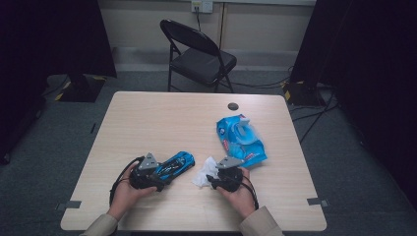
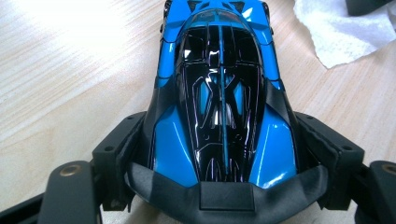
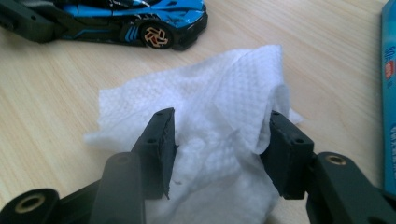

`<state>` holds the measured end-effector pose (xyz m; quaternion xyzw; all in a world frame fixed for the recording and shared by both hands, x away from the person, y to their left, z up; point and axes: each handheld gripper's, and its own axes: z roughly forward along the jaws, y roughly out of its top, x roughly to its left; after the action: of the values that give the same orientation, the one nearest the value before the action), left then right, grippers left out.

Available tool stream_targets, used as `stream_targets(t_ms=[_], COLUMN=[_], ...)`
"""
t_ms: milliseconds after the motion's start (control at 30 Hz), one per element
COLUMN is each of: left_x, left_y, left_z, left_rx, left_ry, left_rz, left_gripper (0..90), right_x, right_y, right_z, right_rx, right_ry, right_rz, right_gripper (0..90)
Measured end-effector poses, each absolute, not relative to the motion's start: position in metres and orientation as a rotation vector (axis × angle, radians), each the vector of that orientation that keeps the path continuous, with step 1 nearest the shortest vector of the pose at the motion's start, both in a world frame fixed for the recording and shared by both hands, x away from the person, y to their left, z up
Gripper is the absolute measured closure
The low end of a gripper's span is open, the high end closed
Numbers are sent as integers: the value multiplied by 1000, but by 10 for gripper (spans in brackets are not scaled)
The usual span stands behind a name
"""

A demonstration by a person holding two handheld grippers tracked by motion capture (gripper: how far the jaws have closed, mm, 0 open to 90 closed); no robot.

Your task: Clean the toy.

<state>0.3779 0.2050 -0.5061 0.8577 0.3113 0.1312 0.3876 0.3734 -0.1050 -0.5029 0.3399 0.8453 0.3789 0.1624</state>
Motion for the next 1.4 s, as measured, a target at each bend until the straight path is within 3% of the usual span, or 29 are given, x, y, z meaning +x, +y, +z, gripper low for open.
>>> stream_targets(t_ms=[200,500,633,1100,1400], left_x=[378,378,378,377,377], left_y=[205,205,205,205,205], left_z=[-506,-506,-506,-506,-506], left_rx=[2182,2183,2183,2186,2185], left_ry=[793,795,795,794,795], left_rz=[334,336,336,338,338], left_gripper=[242,242,242,241,241], right_x=[370,371,372,379,376], right_y=[-106,-108,-109,-114,-110], right_z=[-506,-506,-506,-502,-481], right_rx=[976,1009,1029,1122,1108], right_ry=[2381,2350,2341,2364,2353], right_rz=[1101,1095,1088,1153,1260], right_gripper=[517,742,797,843,844])
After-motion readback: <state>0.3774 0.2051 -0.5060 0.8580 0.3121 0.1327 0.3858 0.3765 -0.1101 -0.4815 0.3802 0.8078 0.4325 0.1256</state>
